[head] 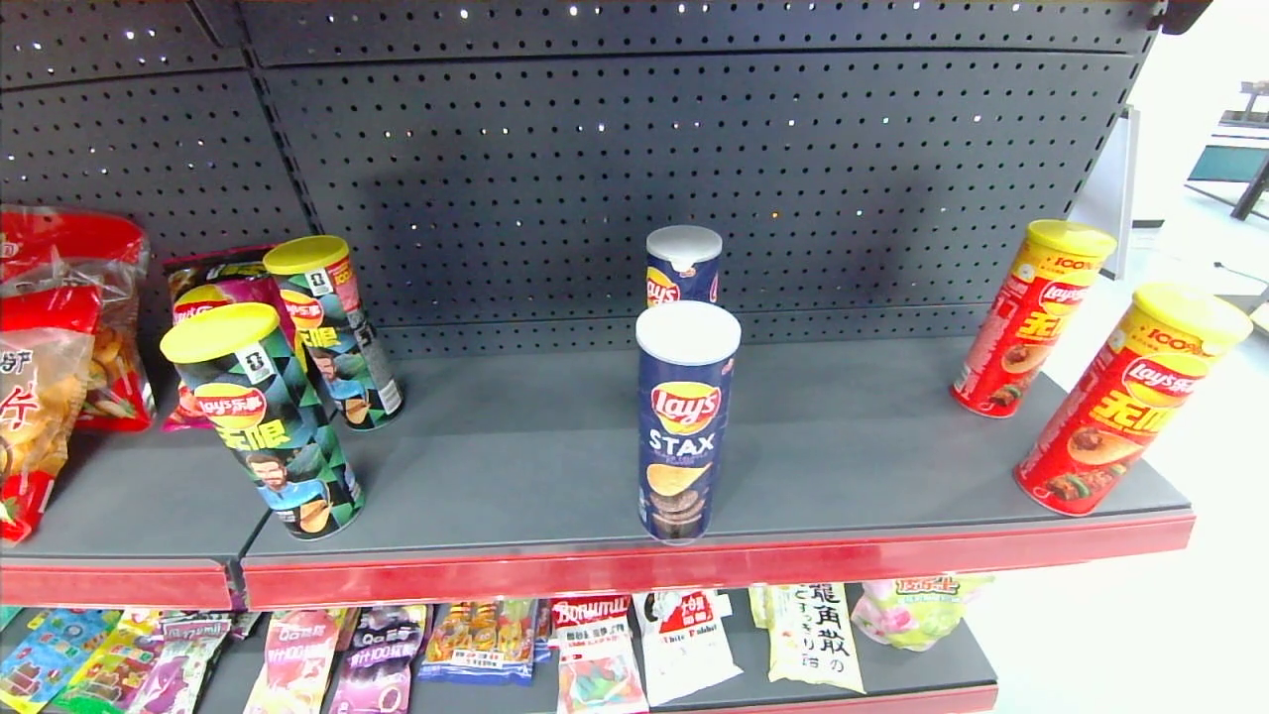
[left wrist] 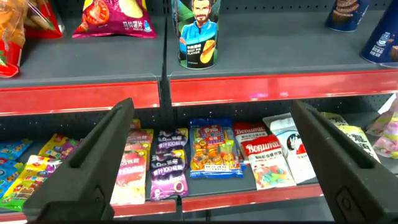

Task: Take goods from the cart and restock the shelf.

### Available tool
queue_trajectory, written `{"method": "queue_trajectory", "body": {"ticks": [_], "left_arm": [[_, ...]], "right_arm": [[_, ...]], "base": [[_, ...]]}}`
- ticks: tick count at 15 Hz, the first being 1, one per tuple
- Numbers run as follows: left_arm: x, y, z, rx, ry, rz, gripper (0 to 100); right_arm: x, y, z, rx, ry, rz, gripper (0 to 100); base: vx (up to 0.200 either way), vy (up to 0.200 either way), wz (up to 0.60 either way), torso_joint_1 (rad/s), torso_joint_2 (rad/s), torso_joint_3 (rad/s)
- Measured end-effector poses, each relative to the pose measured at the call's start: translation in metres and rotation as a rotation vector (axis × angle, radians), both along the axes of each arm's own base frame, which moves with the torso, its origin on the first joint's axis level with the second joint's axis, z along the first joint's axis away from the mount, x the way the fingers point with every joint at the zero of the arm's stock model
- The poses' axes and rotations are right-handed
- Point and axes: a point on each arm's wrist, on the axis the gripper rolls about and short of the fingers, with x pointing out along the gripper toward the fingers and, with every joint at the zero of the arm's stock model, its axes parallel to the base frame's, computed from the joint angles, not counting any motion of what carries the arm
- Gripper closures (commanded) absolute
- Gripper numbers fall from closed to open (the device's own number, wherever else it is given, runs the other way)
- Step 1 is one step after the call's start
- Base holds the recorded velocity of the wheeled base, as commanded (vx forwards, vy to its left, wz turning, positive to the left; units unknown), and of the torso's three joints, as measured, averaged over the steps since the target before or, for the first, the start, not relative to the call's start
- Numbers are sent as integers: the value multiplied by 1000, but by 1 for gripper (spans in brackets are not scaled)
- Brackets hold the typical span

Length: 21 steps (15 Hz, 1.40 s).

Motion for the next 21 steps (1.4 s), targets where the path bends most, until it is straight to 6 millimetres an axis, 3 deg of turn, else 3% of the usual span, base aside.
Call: {"method": "queue_trajectory", "body": {"ticks": [21], "left_arm": [[0, 0, 0, 0, 1, 0, 0]], "right_arm": [[0, 0, 0, -3, -1, 2, 0]], "base": [[0, 0, 0, 0, 0, 0]]}}
